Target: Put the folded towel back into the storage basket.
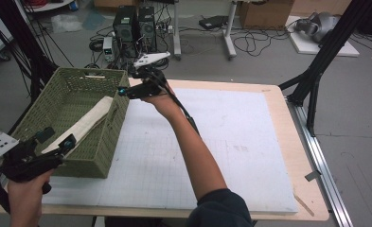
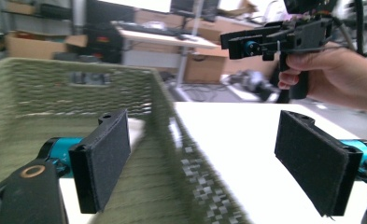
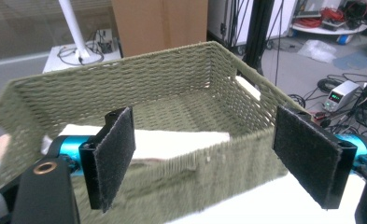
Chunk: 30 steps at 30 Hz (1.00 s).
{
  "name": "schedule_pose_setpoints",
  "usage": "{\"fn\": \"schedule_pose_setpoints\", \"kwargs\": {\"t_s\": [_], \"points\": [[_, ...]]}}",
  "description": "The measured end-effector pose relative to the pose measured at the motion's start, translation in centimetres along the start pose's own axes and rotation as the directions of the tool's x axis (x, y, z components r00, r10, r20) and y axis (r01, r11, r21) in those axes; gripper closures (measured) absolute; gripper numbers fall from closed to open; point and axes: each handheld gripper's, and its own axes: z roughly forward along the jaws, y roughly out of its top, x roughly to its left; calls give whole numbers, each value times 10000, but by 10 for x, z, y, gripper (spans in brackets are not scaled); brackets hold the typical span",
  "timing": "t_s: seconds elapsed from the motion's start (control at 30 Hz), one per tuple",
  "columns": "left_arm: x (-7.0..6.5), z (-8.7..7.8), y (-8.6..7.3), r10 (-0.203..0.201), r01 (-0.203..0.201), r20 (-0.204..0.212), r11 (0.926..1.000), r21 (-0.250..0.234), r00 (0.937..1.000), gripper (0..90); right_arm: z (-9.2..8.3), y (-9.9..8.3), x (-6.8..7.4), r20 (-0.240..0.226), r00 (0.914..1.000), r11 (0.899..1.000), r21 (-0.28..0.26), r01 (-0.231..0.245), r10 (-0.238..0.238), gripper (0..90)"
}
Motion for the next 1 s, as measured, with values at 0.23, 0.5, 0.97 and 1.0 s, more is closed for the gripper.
{"fn": "schedule_pose_setpoints", "kwargs": {"t_s": [0.23,0.5,0.97,1.0], "points": [[-21,21,-3,230,-241,1315,9997,70,9910,189,-63,-25,-4,766,9968,9996,-185,-228,242,193],[-49,49,-13,971,-1012,1947,9948,110,9761,183,-135,-63,-8,1754,9826,9970,-581,-514,609,189],[-97,89,-41,1090,-1396,2919,9864,863,9502,169,-220,-130,-2,3376,9375,9956,-689,-643,839,171],[-100,91,-44,1161,-1493,3031,9848,887,9459,169,-225,-137,1,3592,9296,9957,-701,-611,824,168]]}}
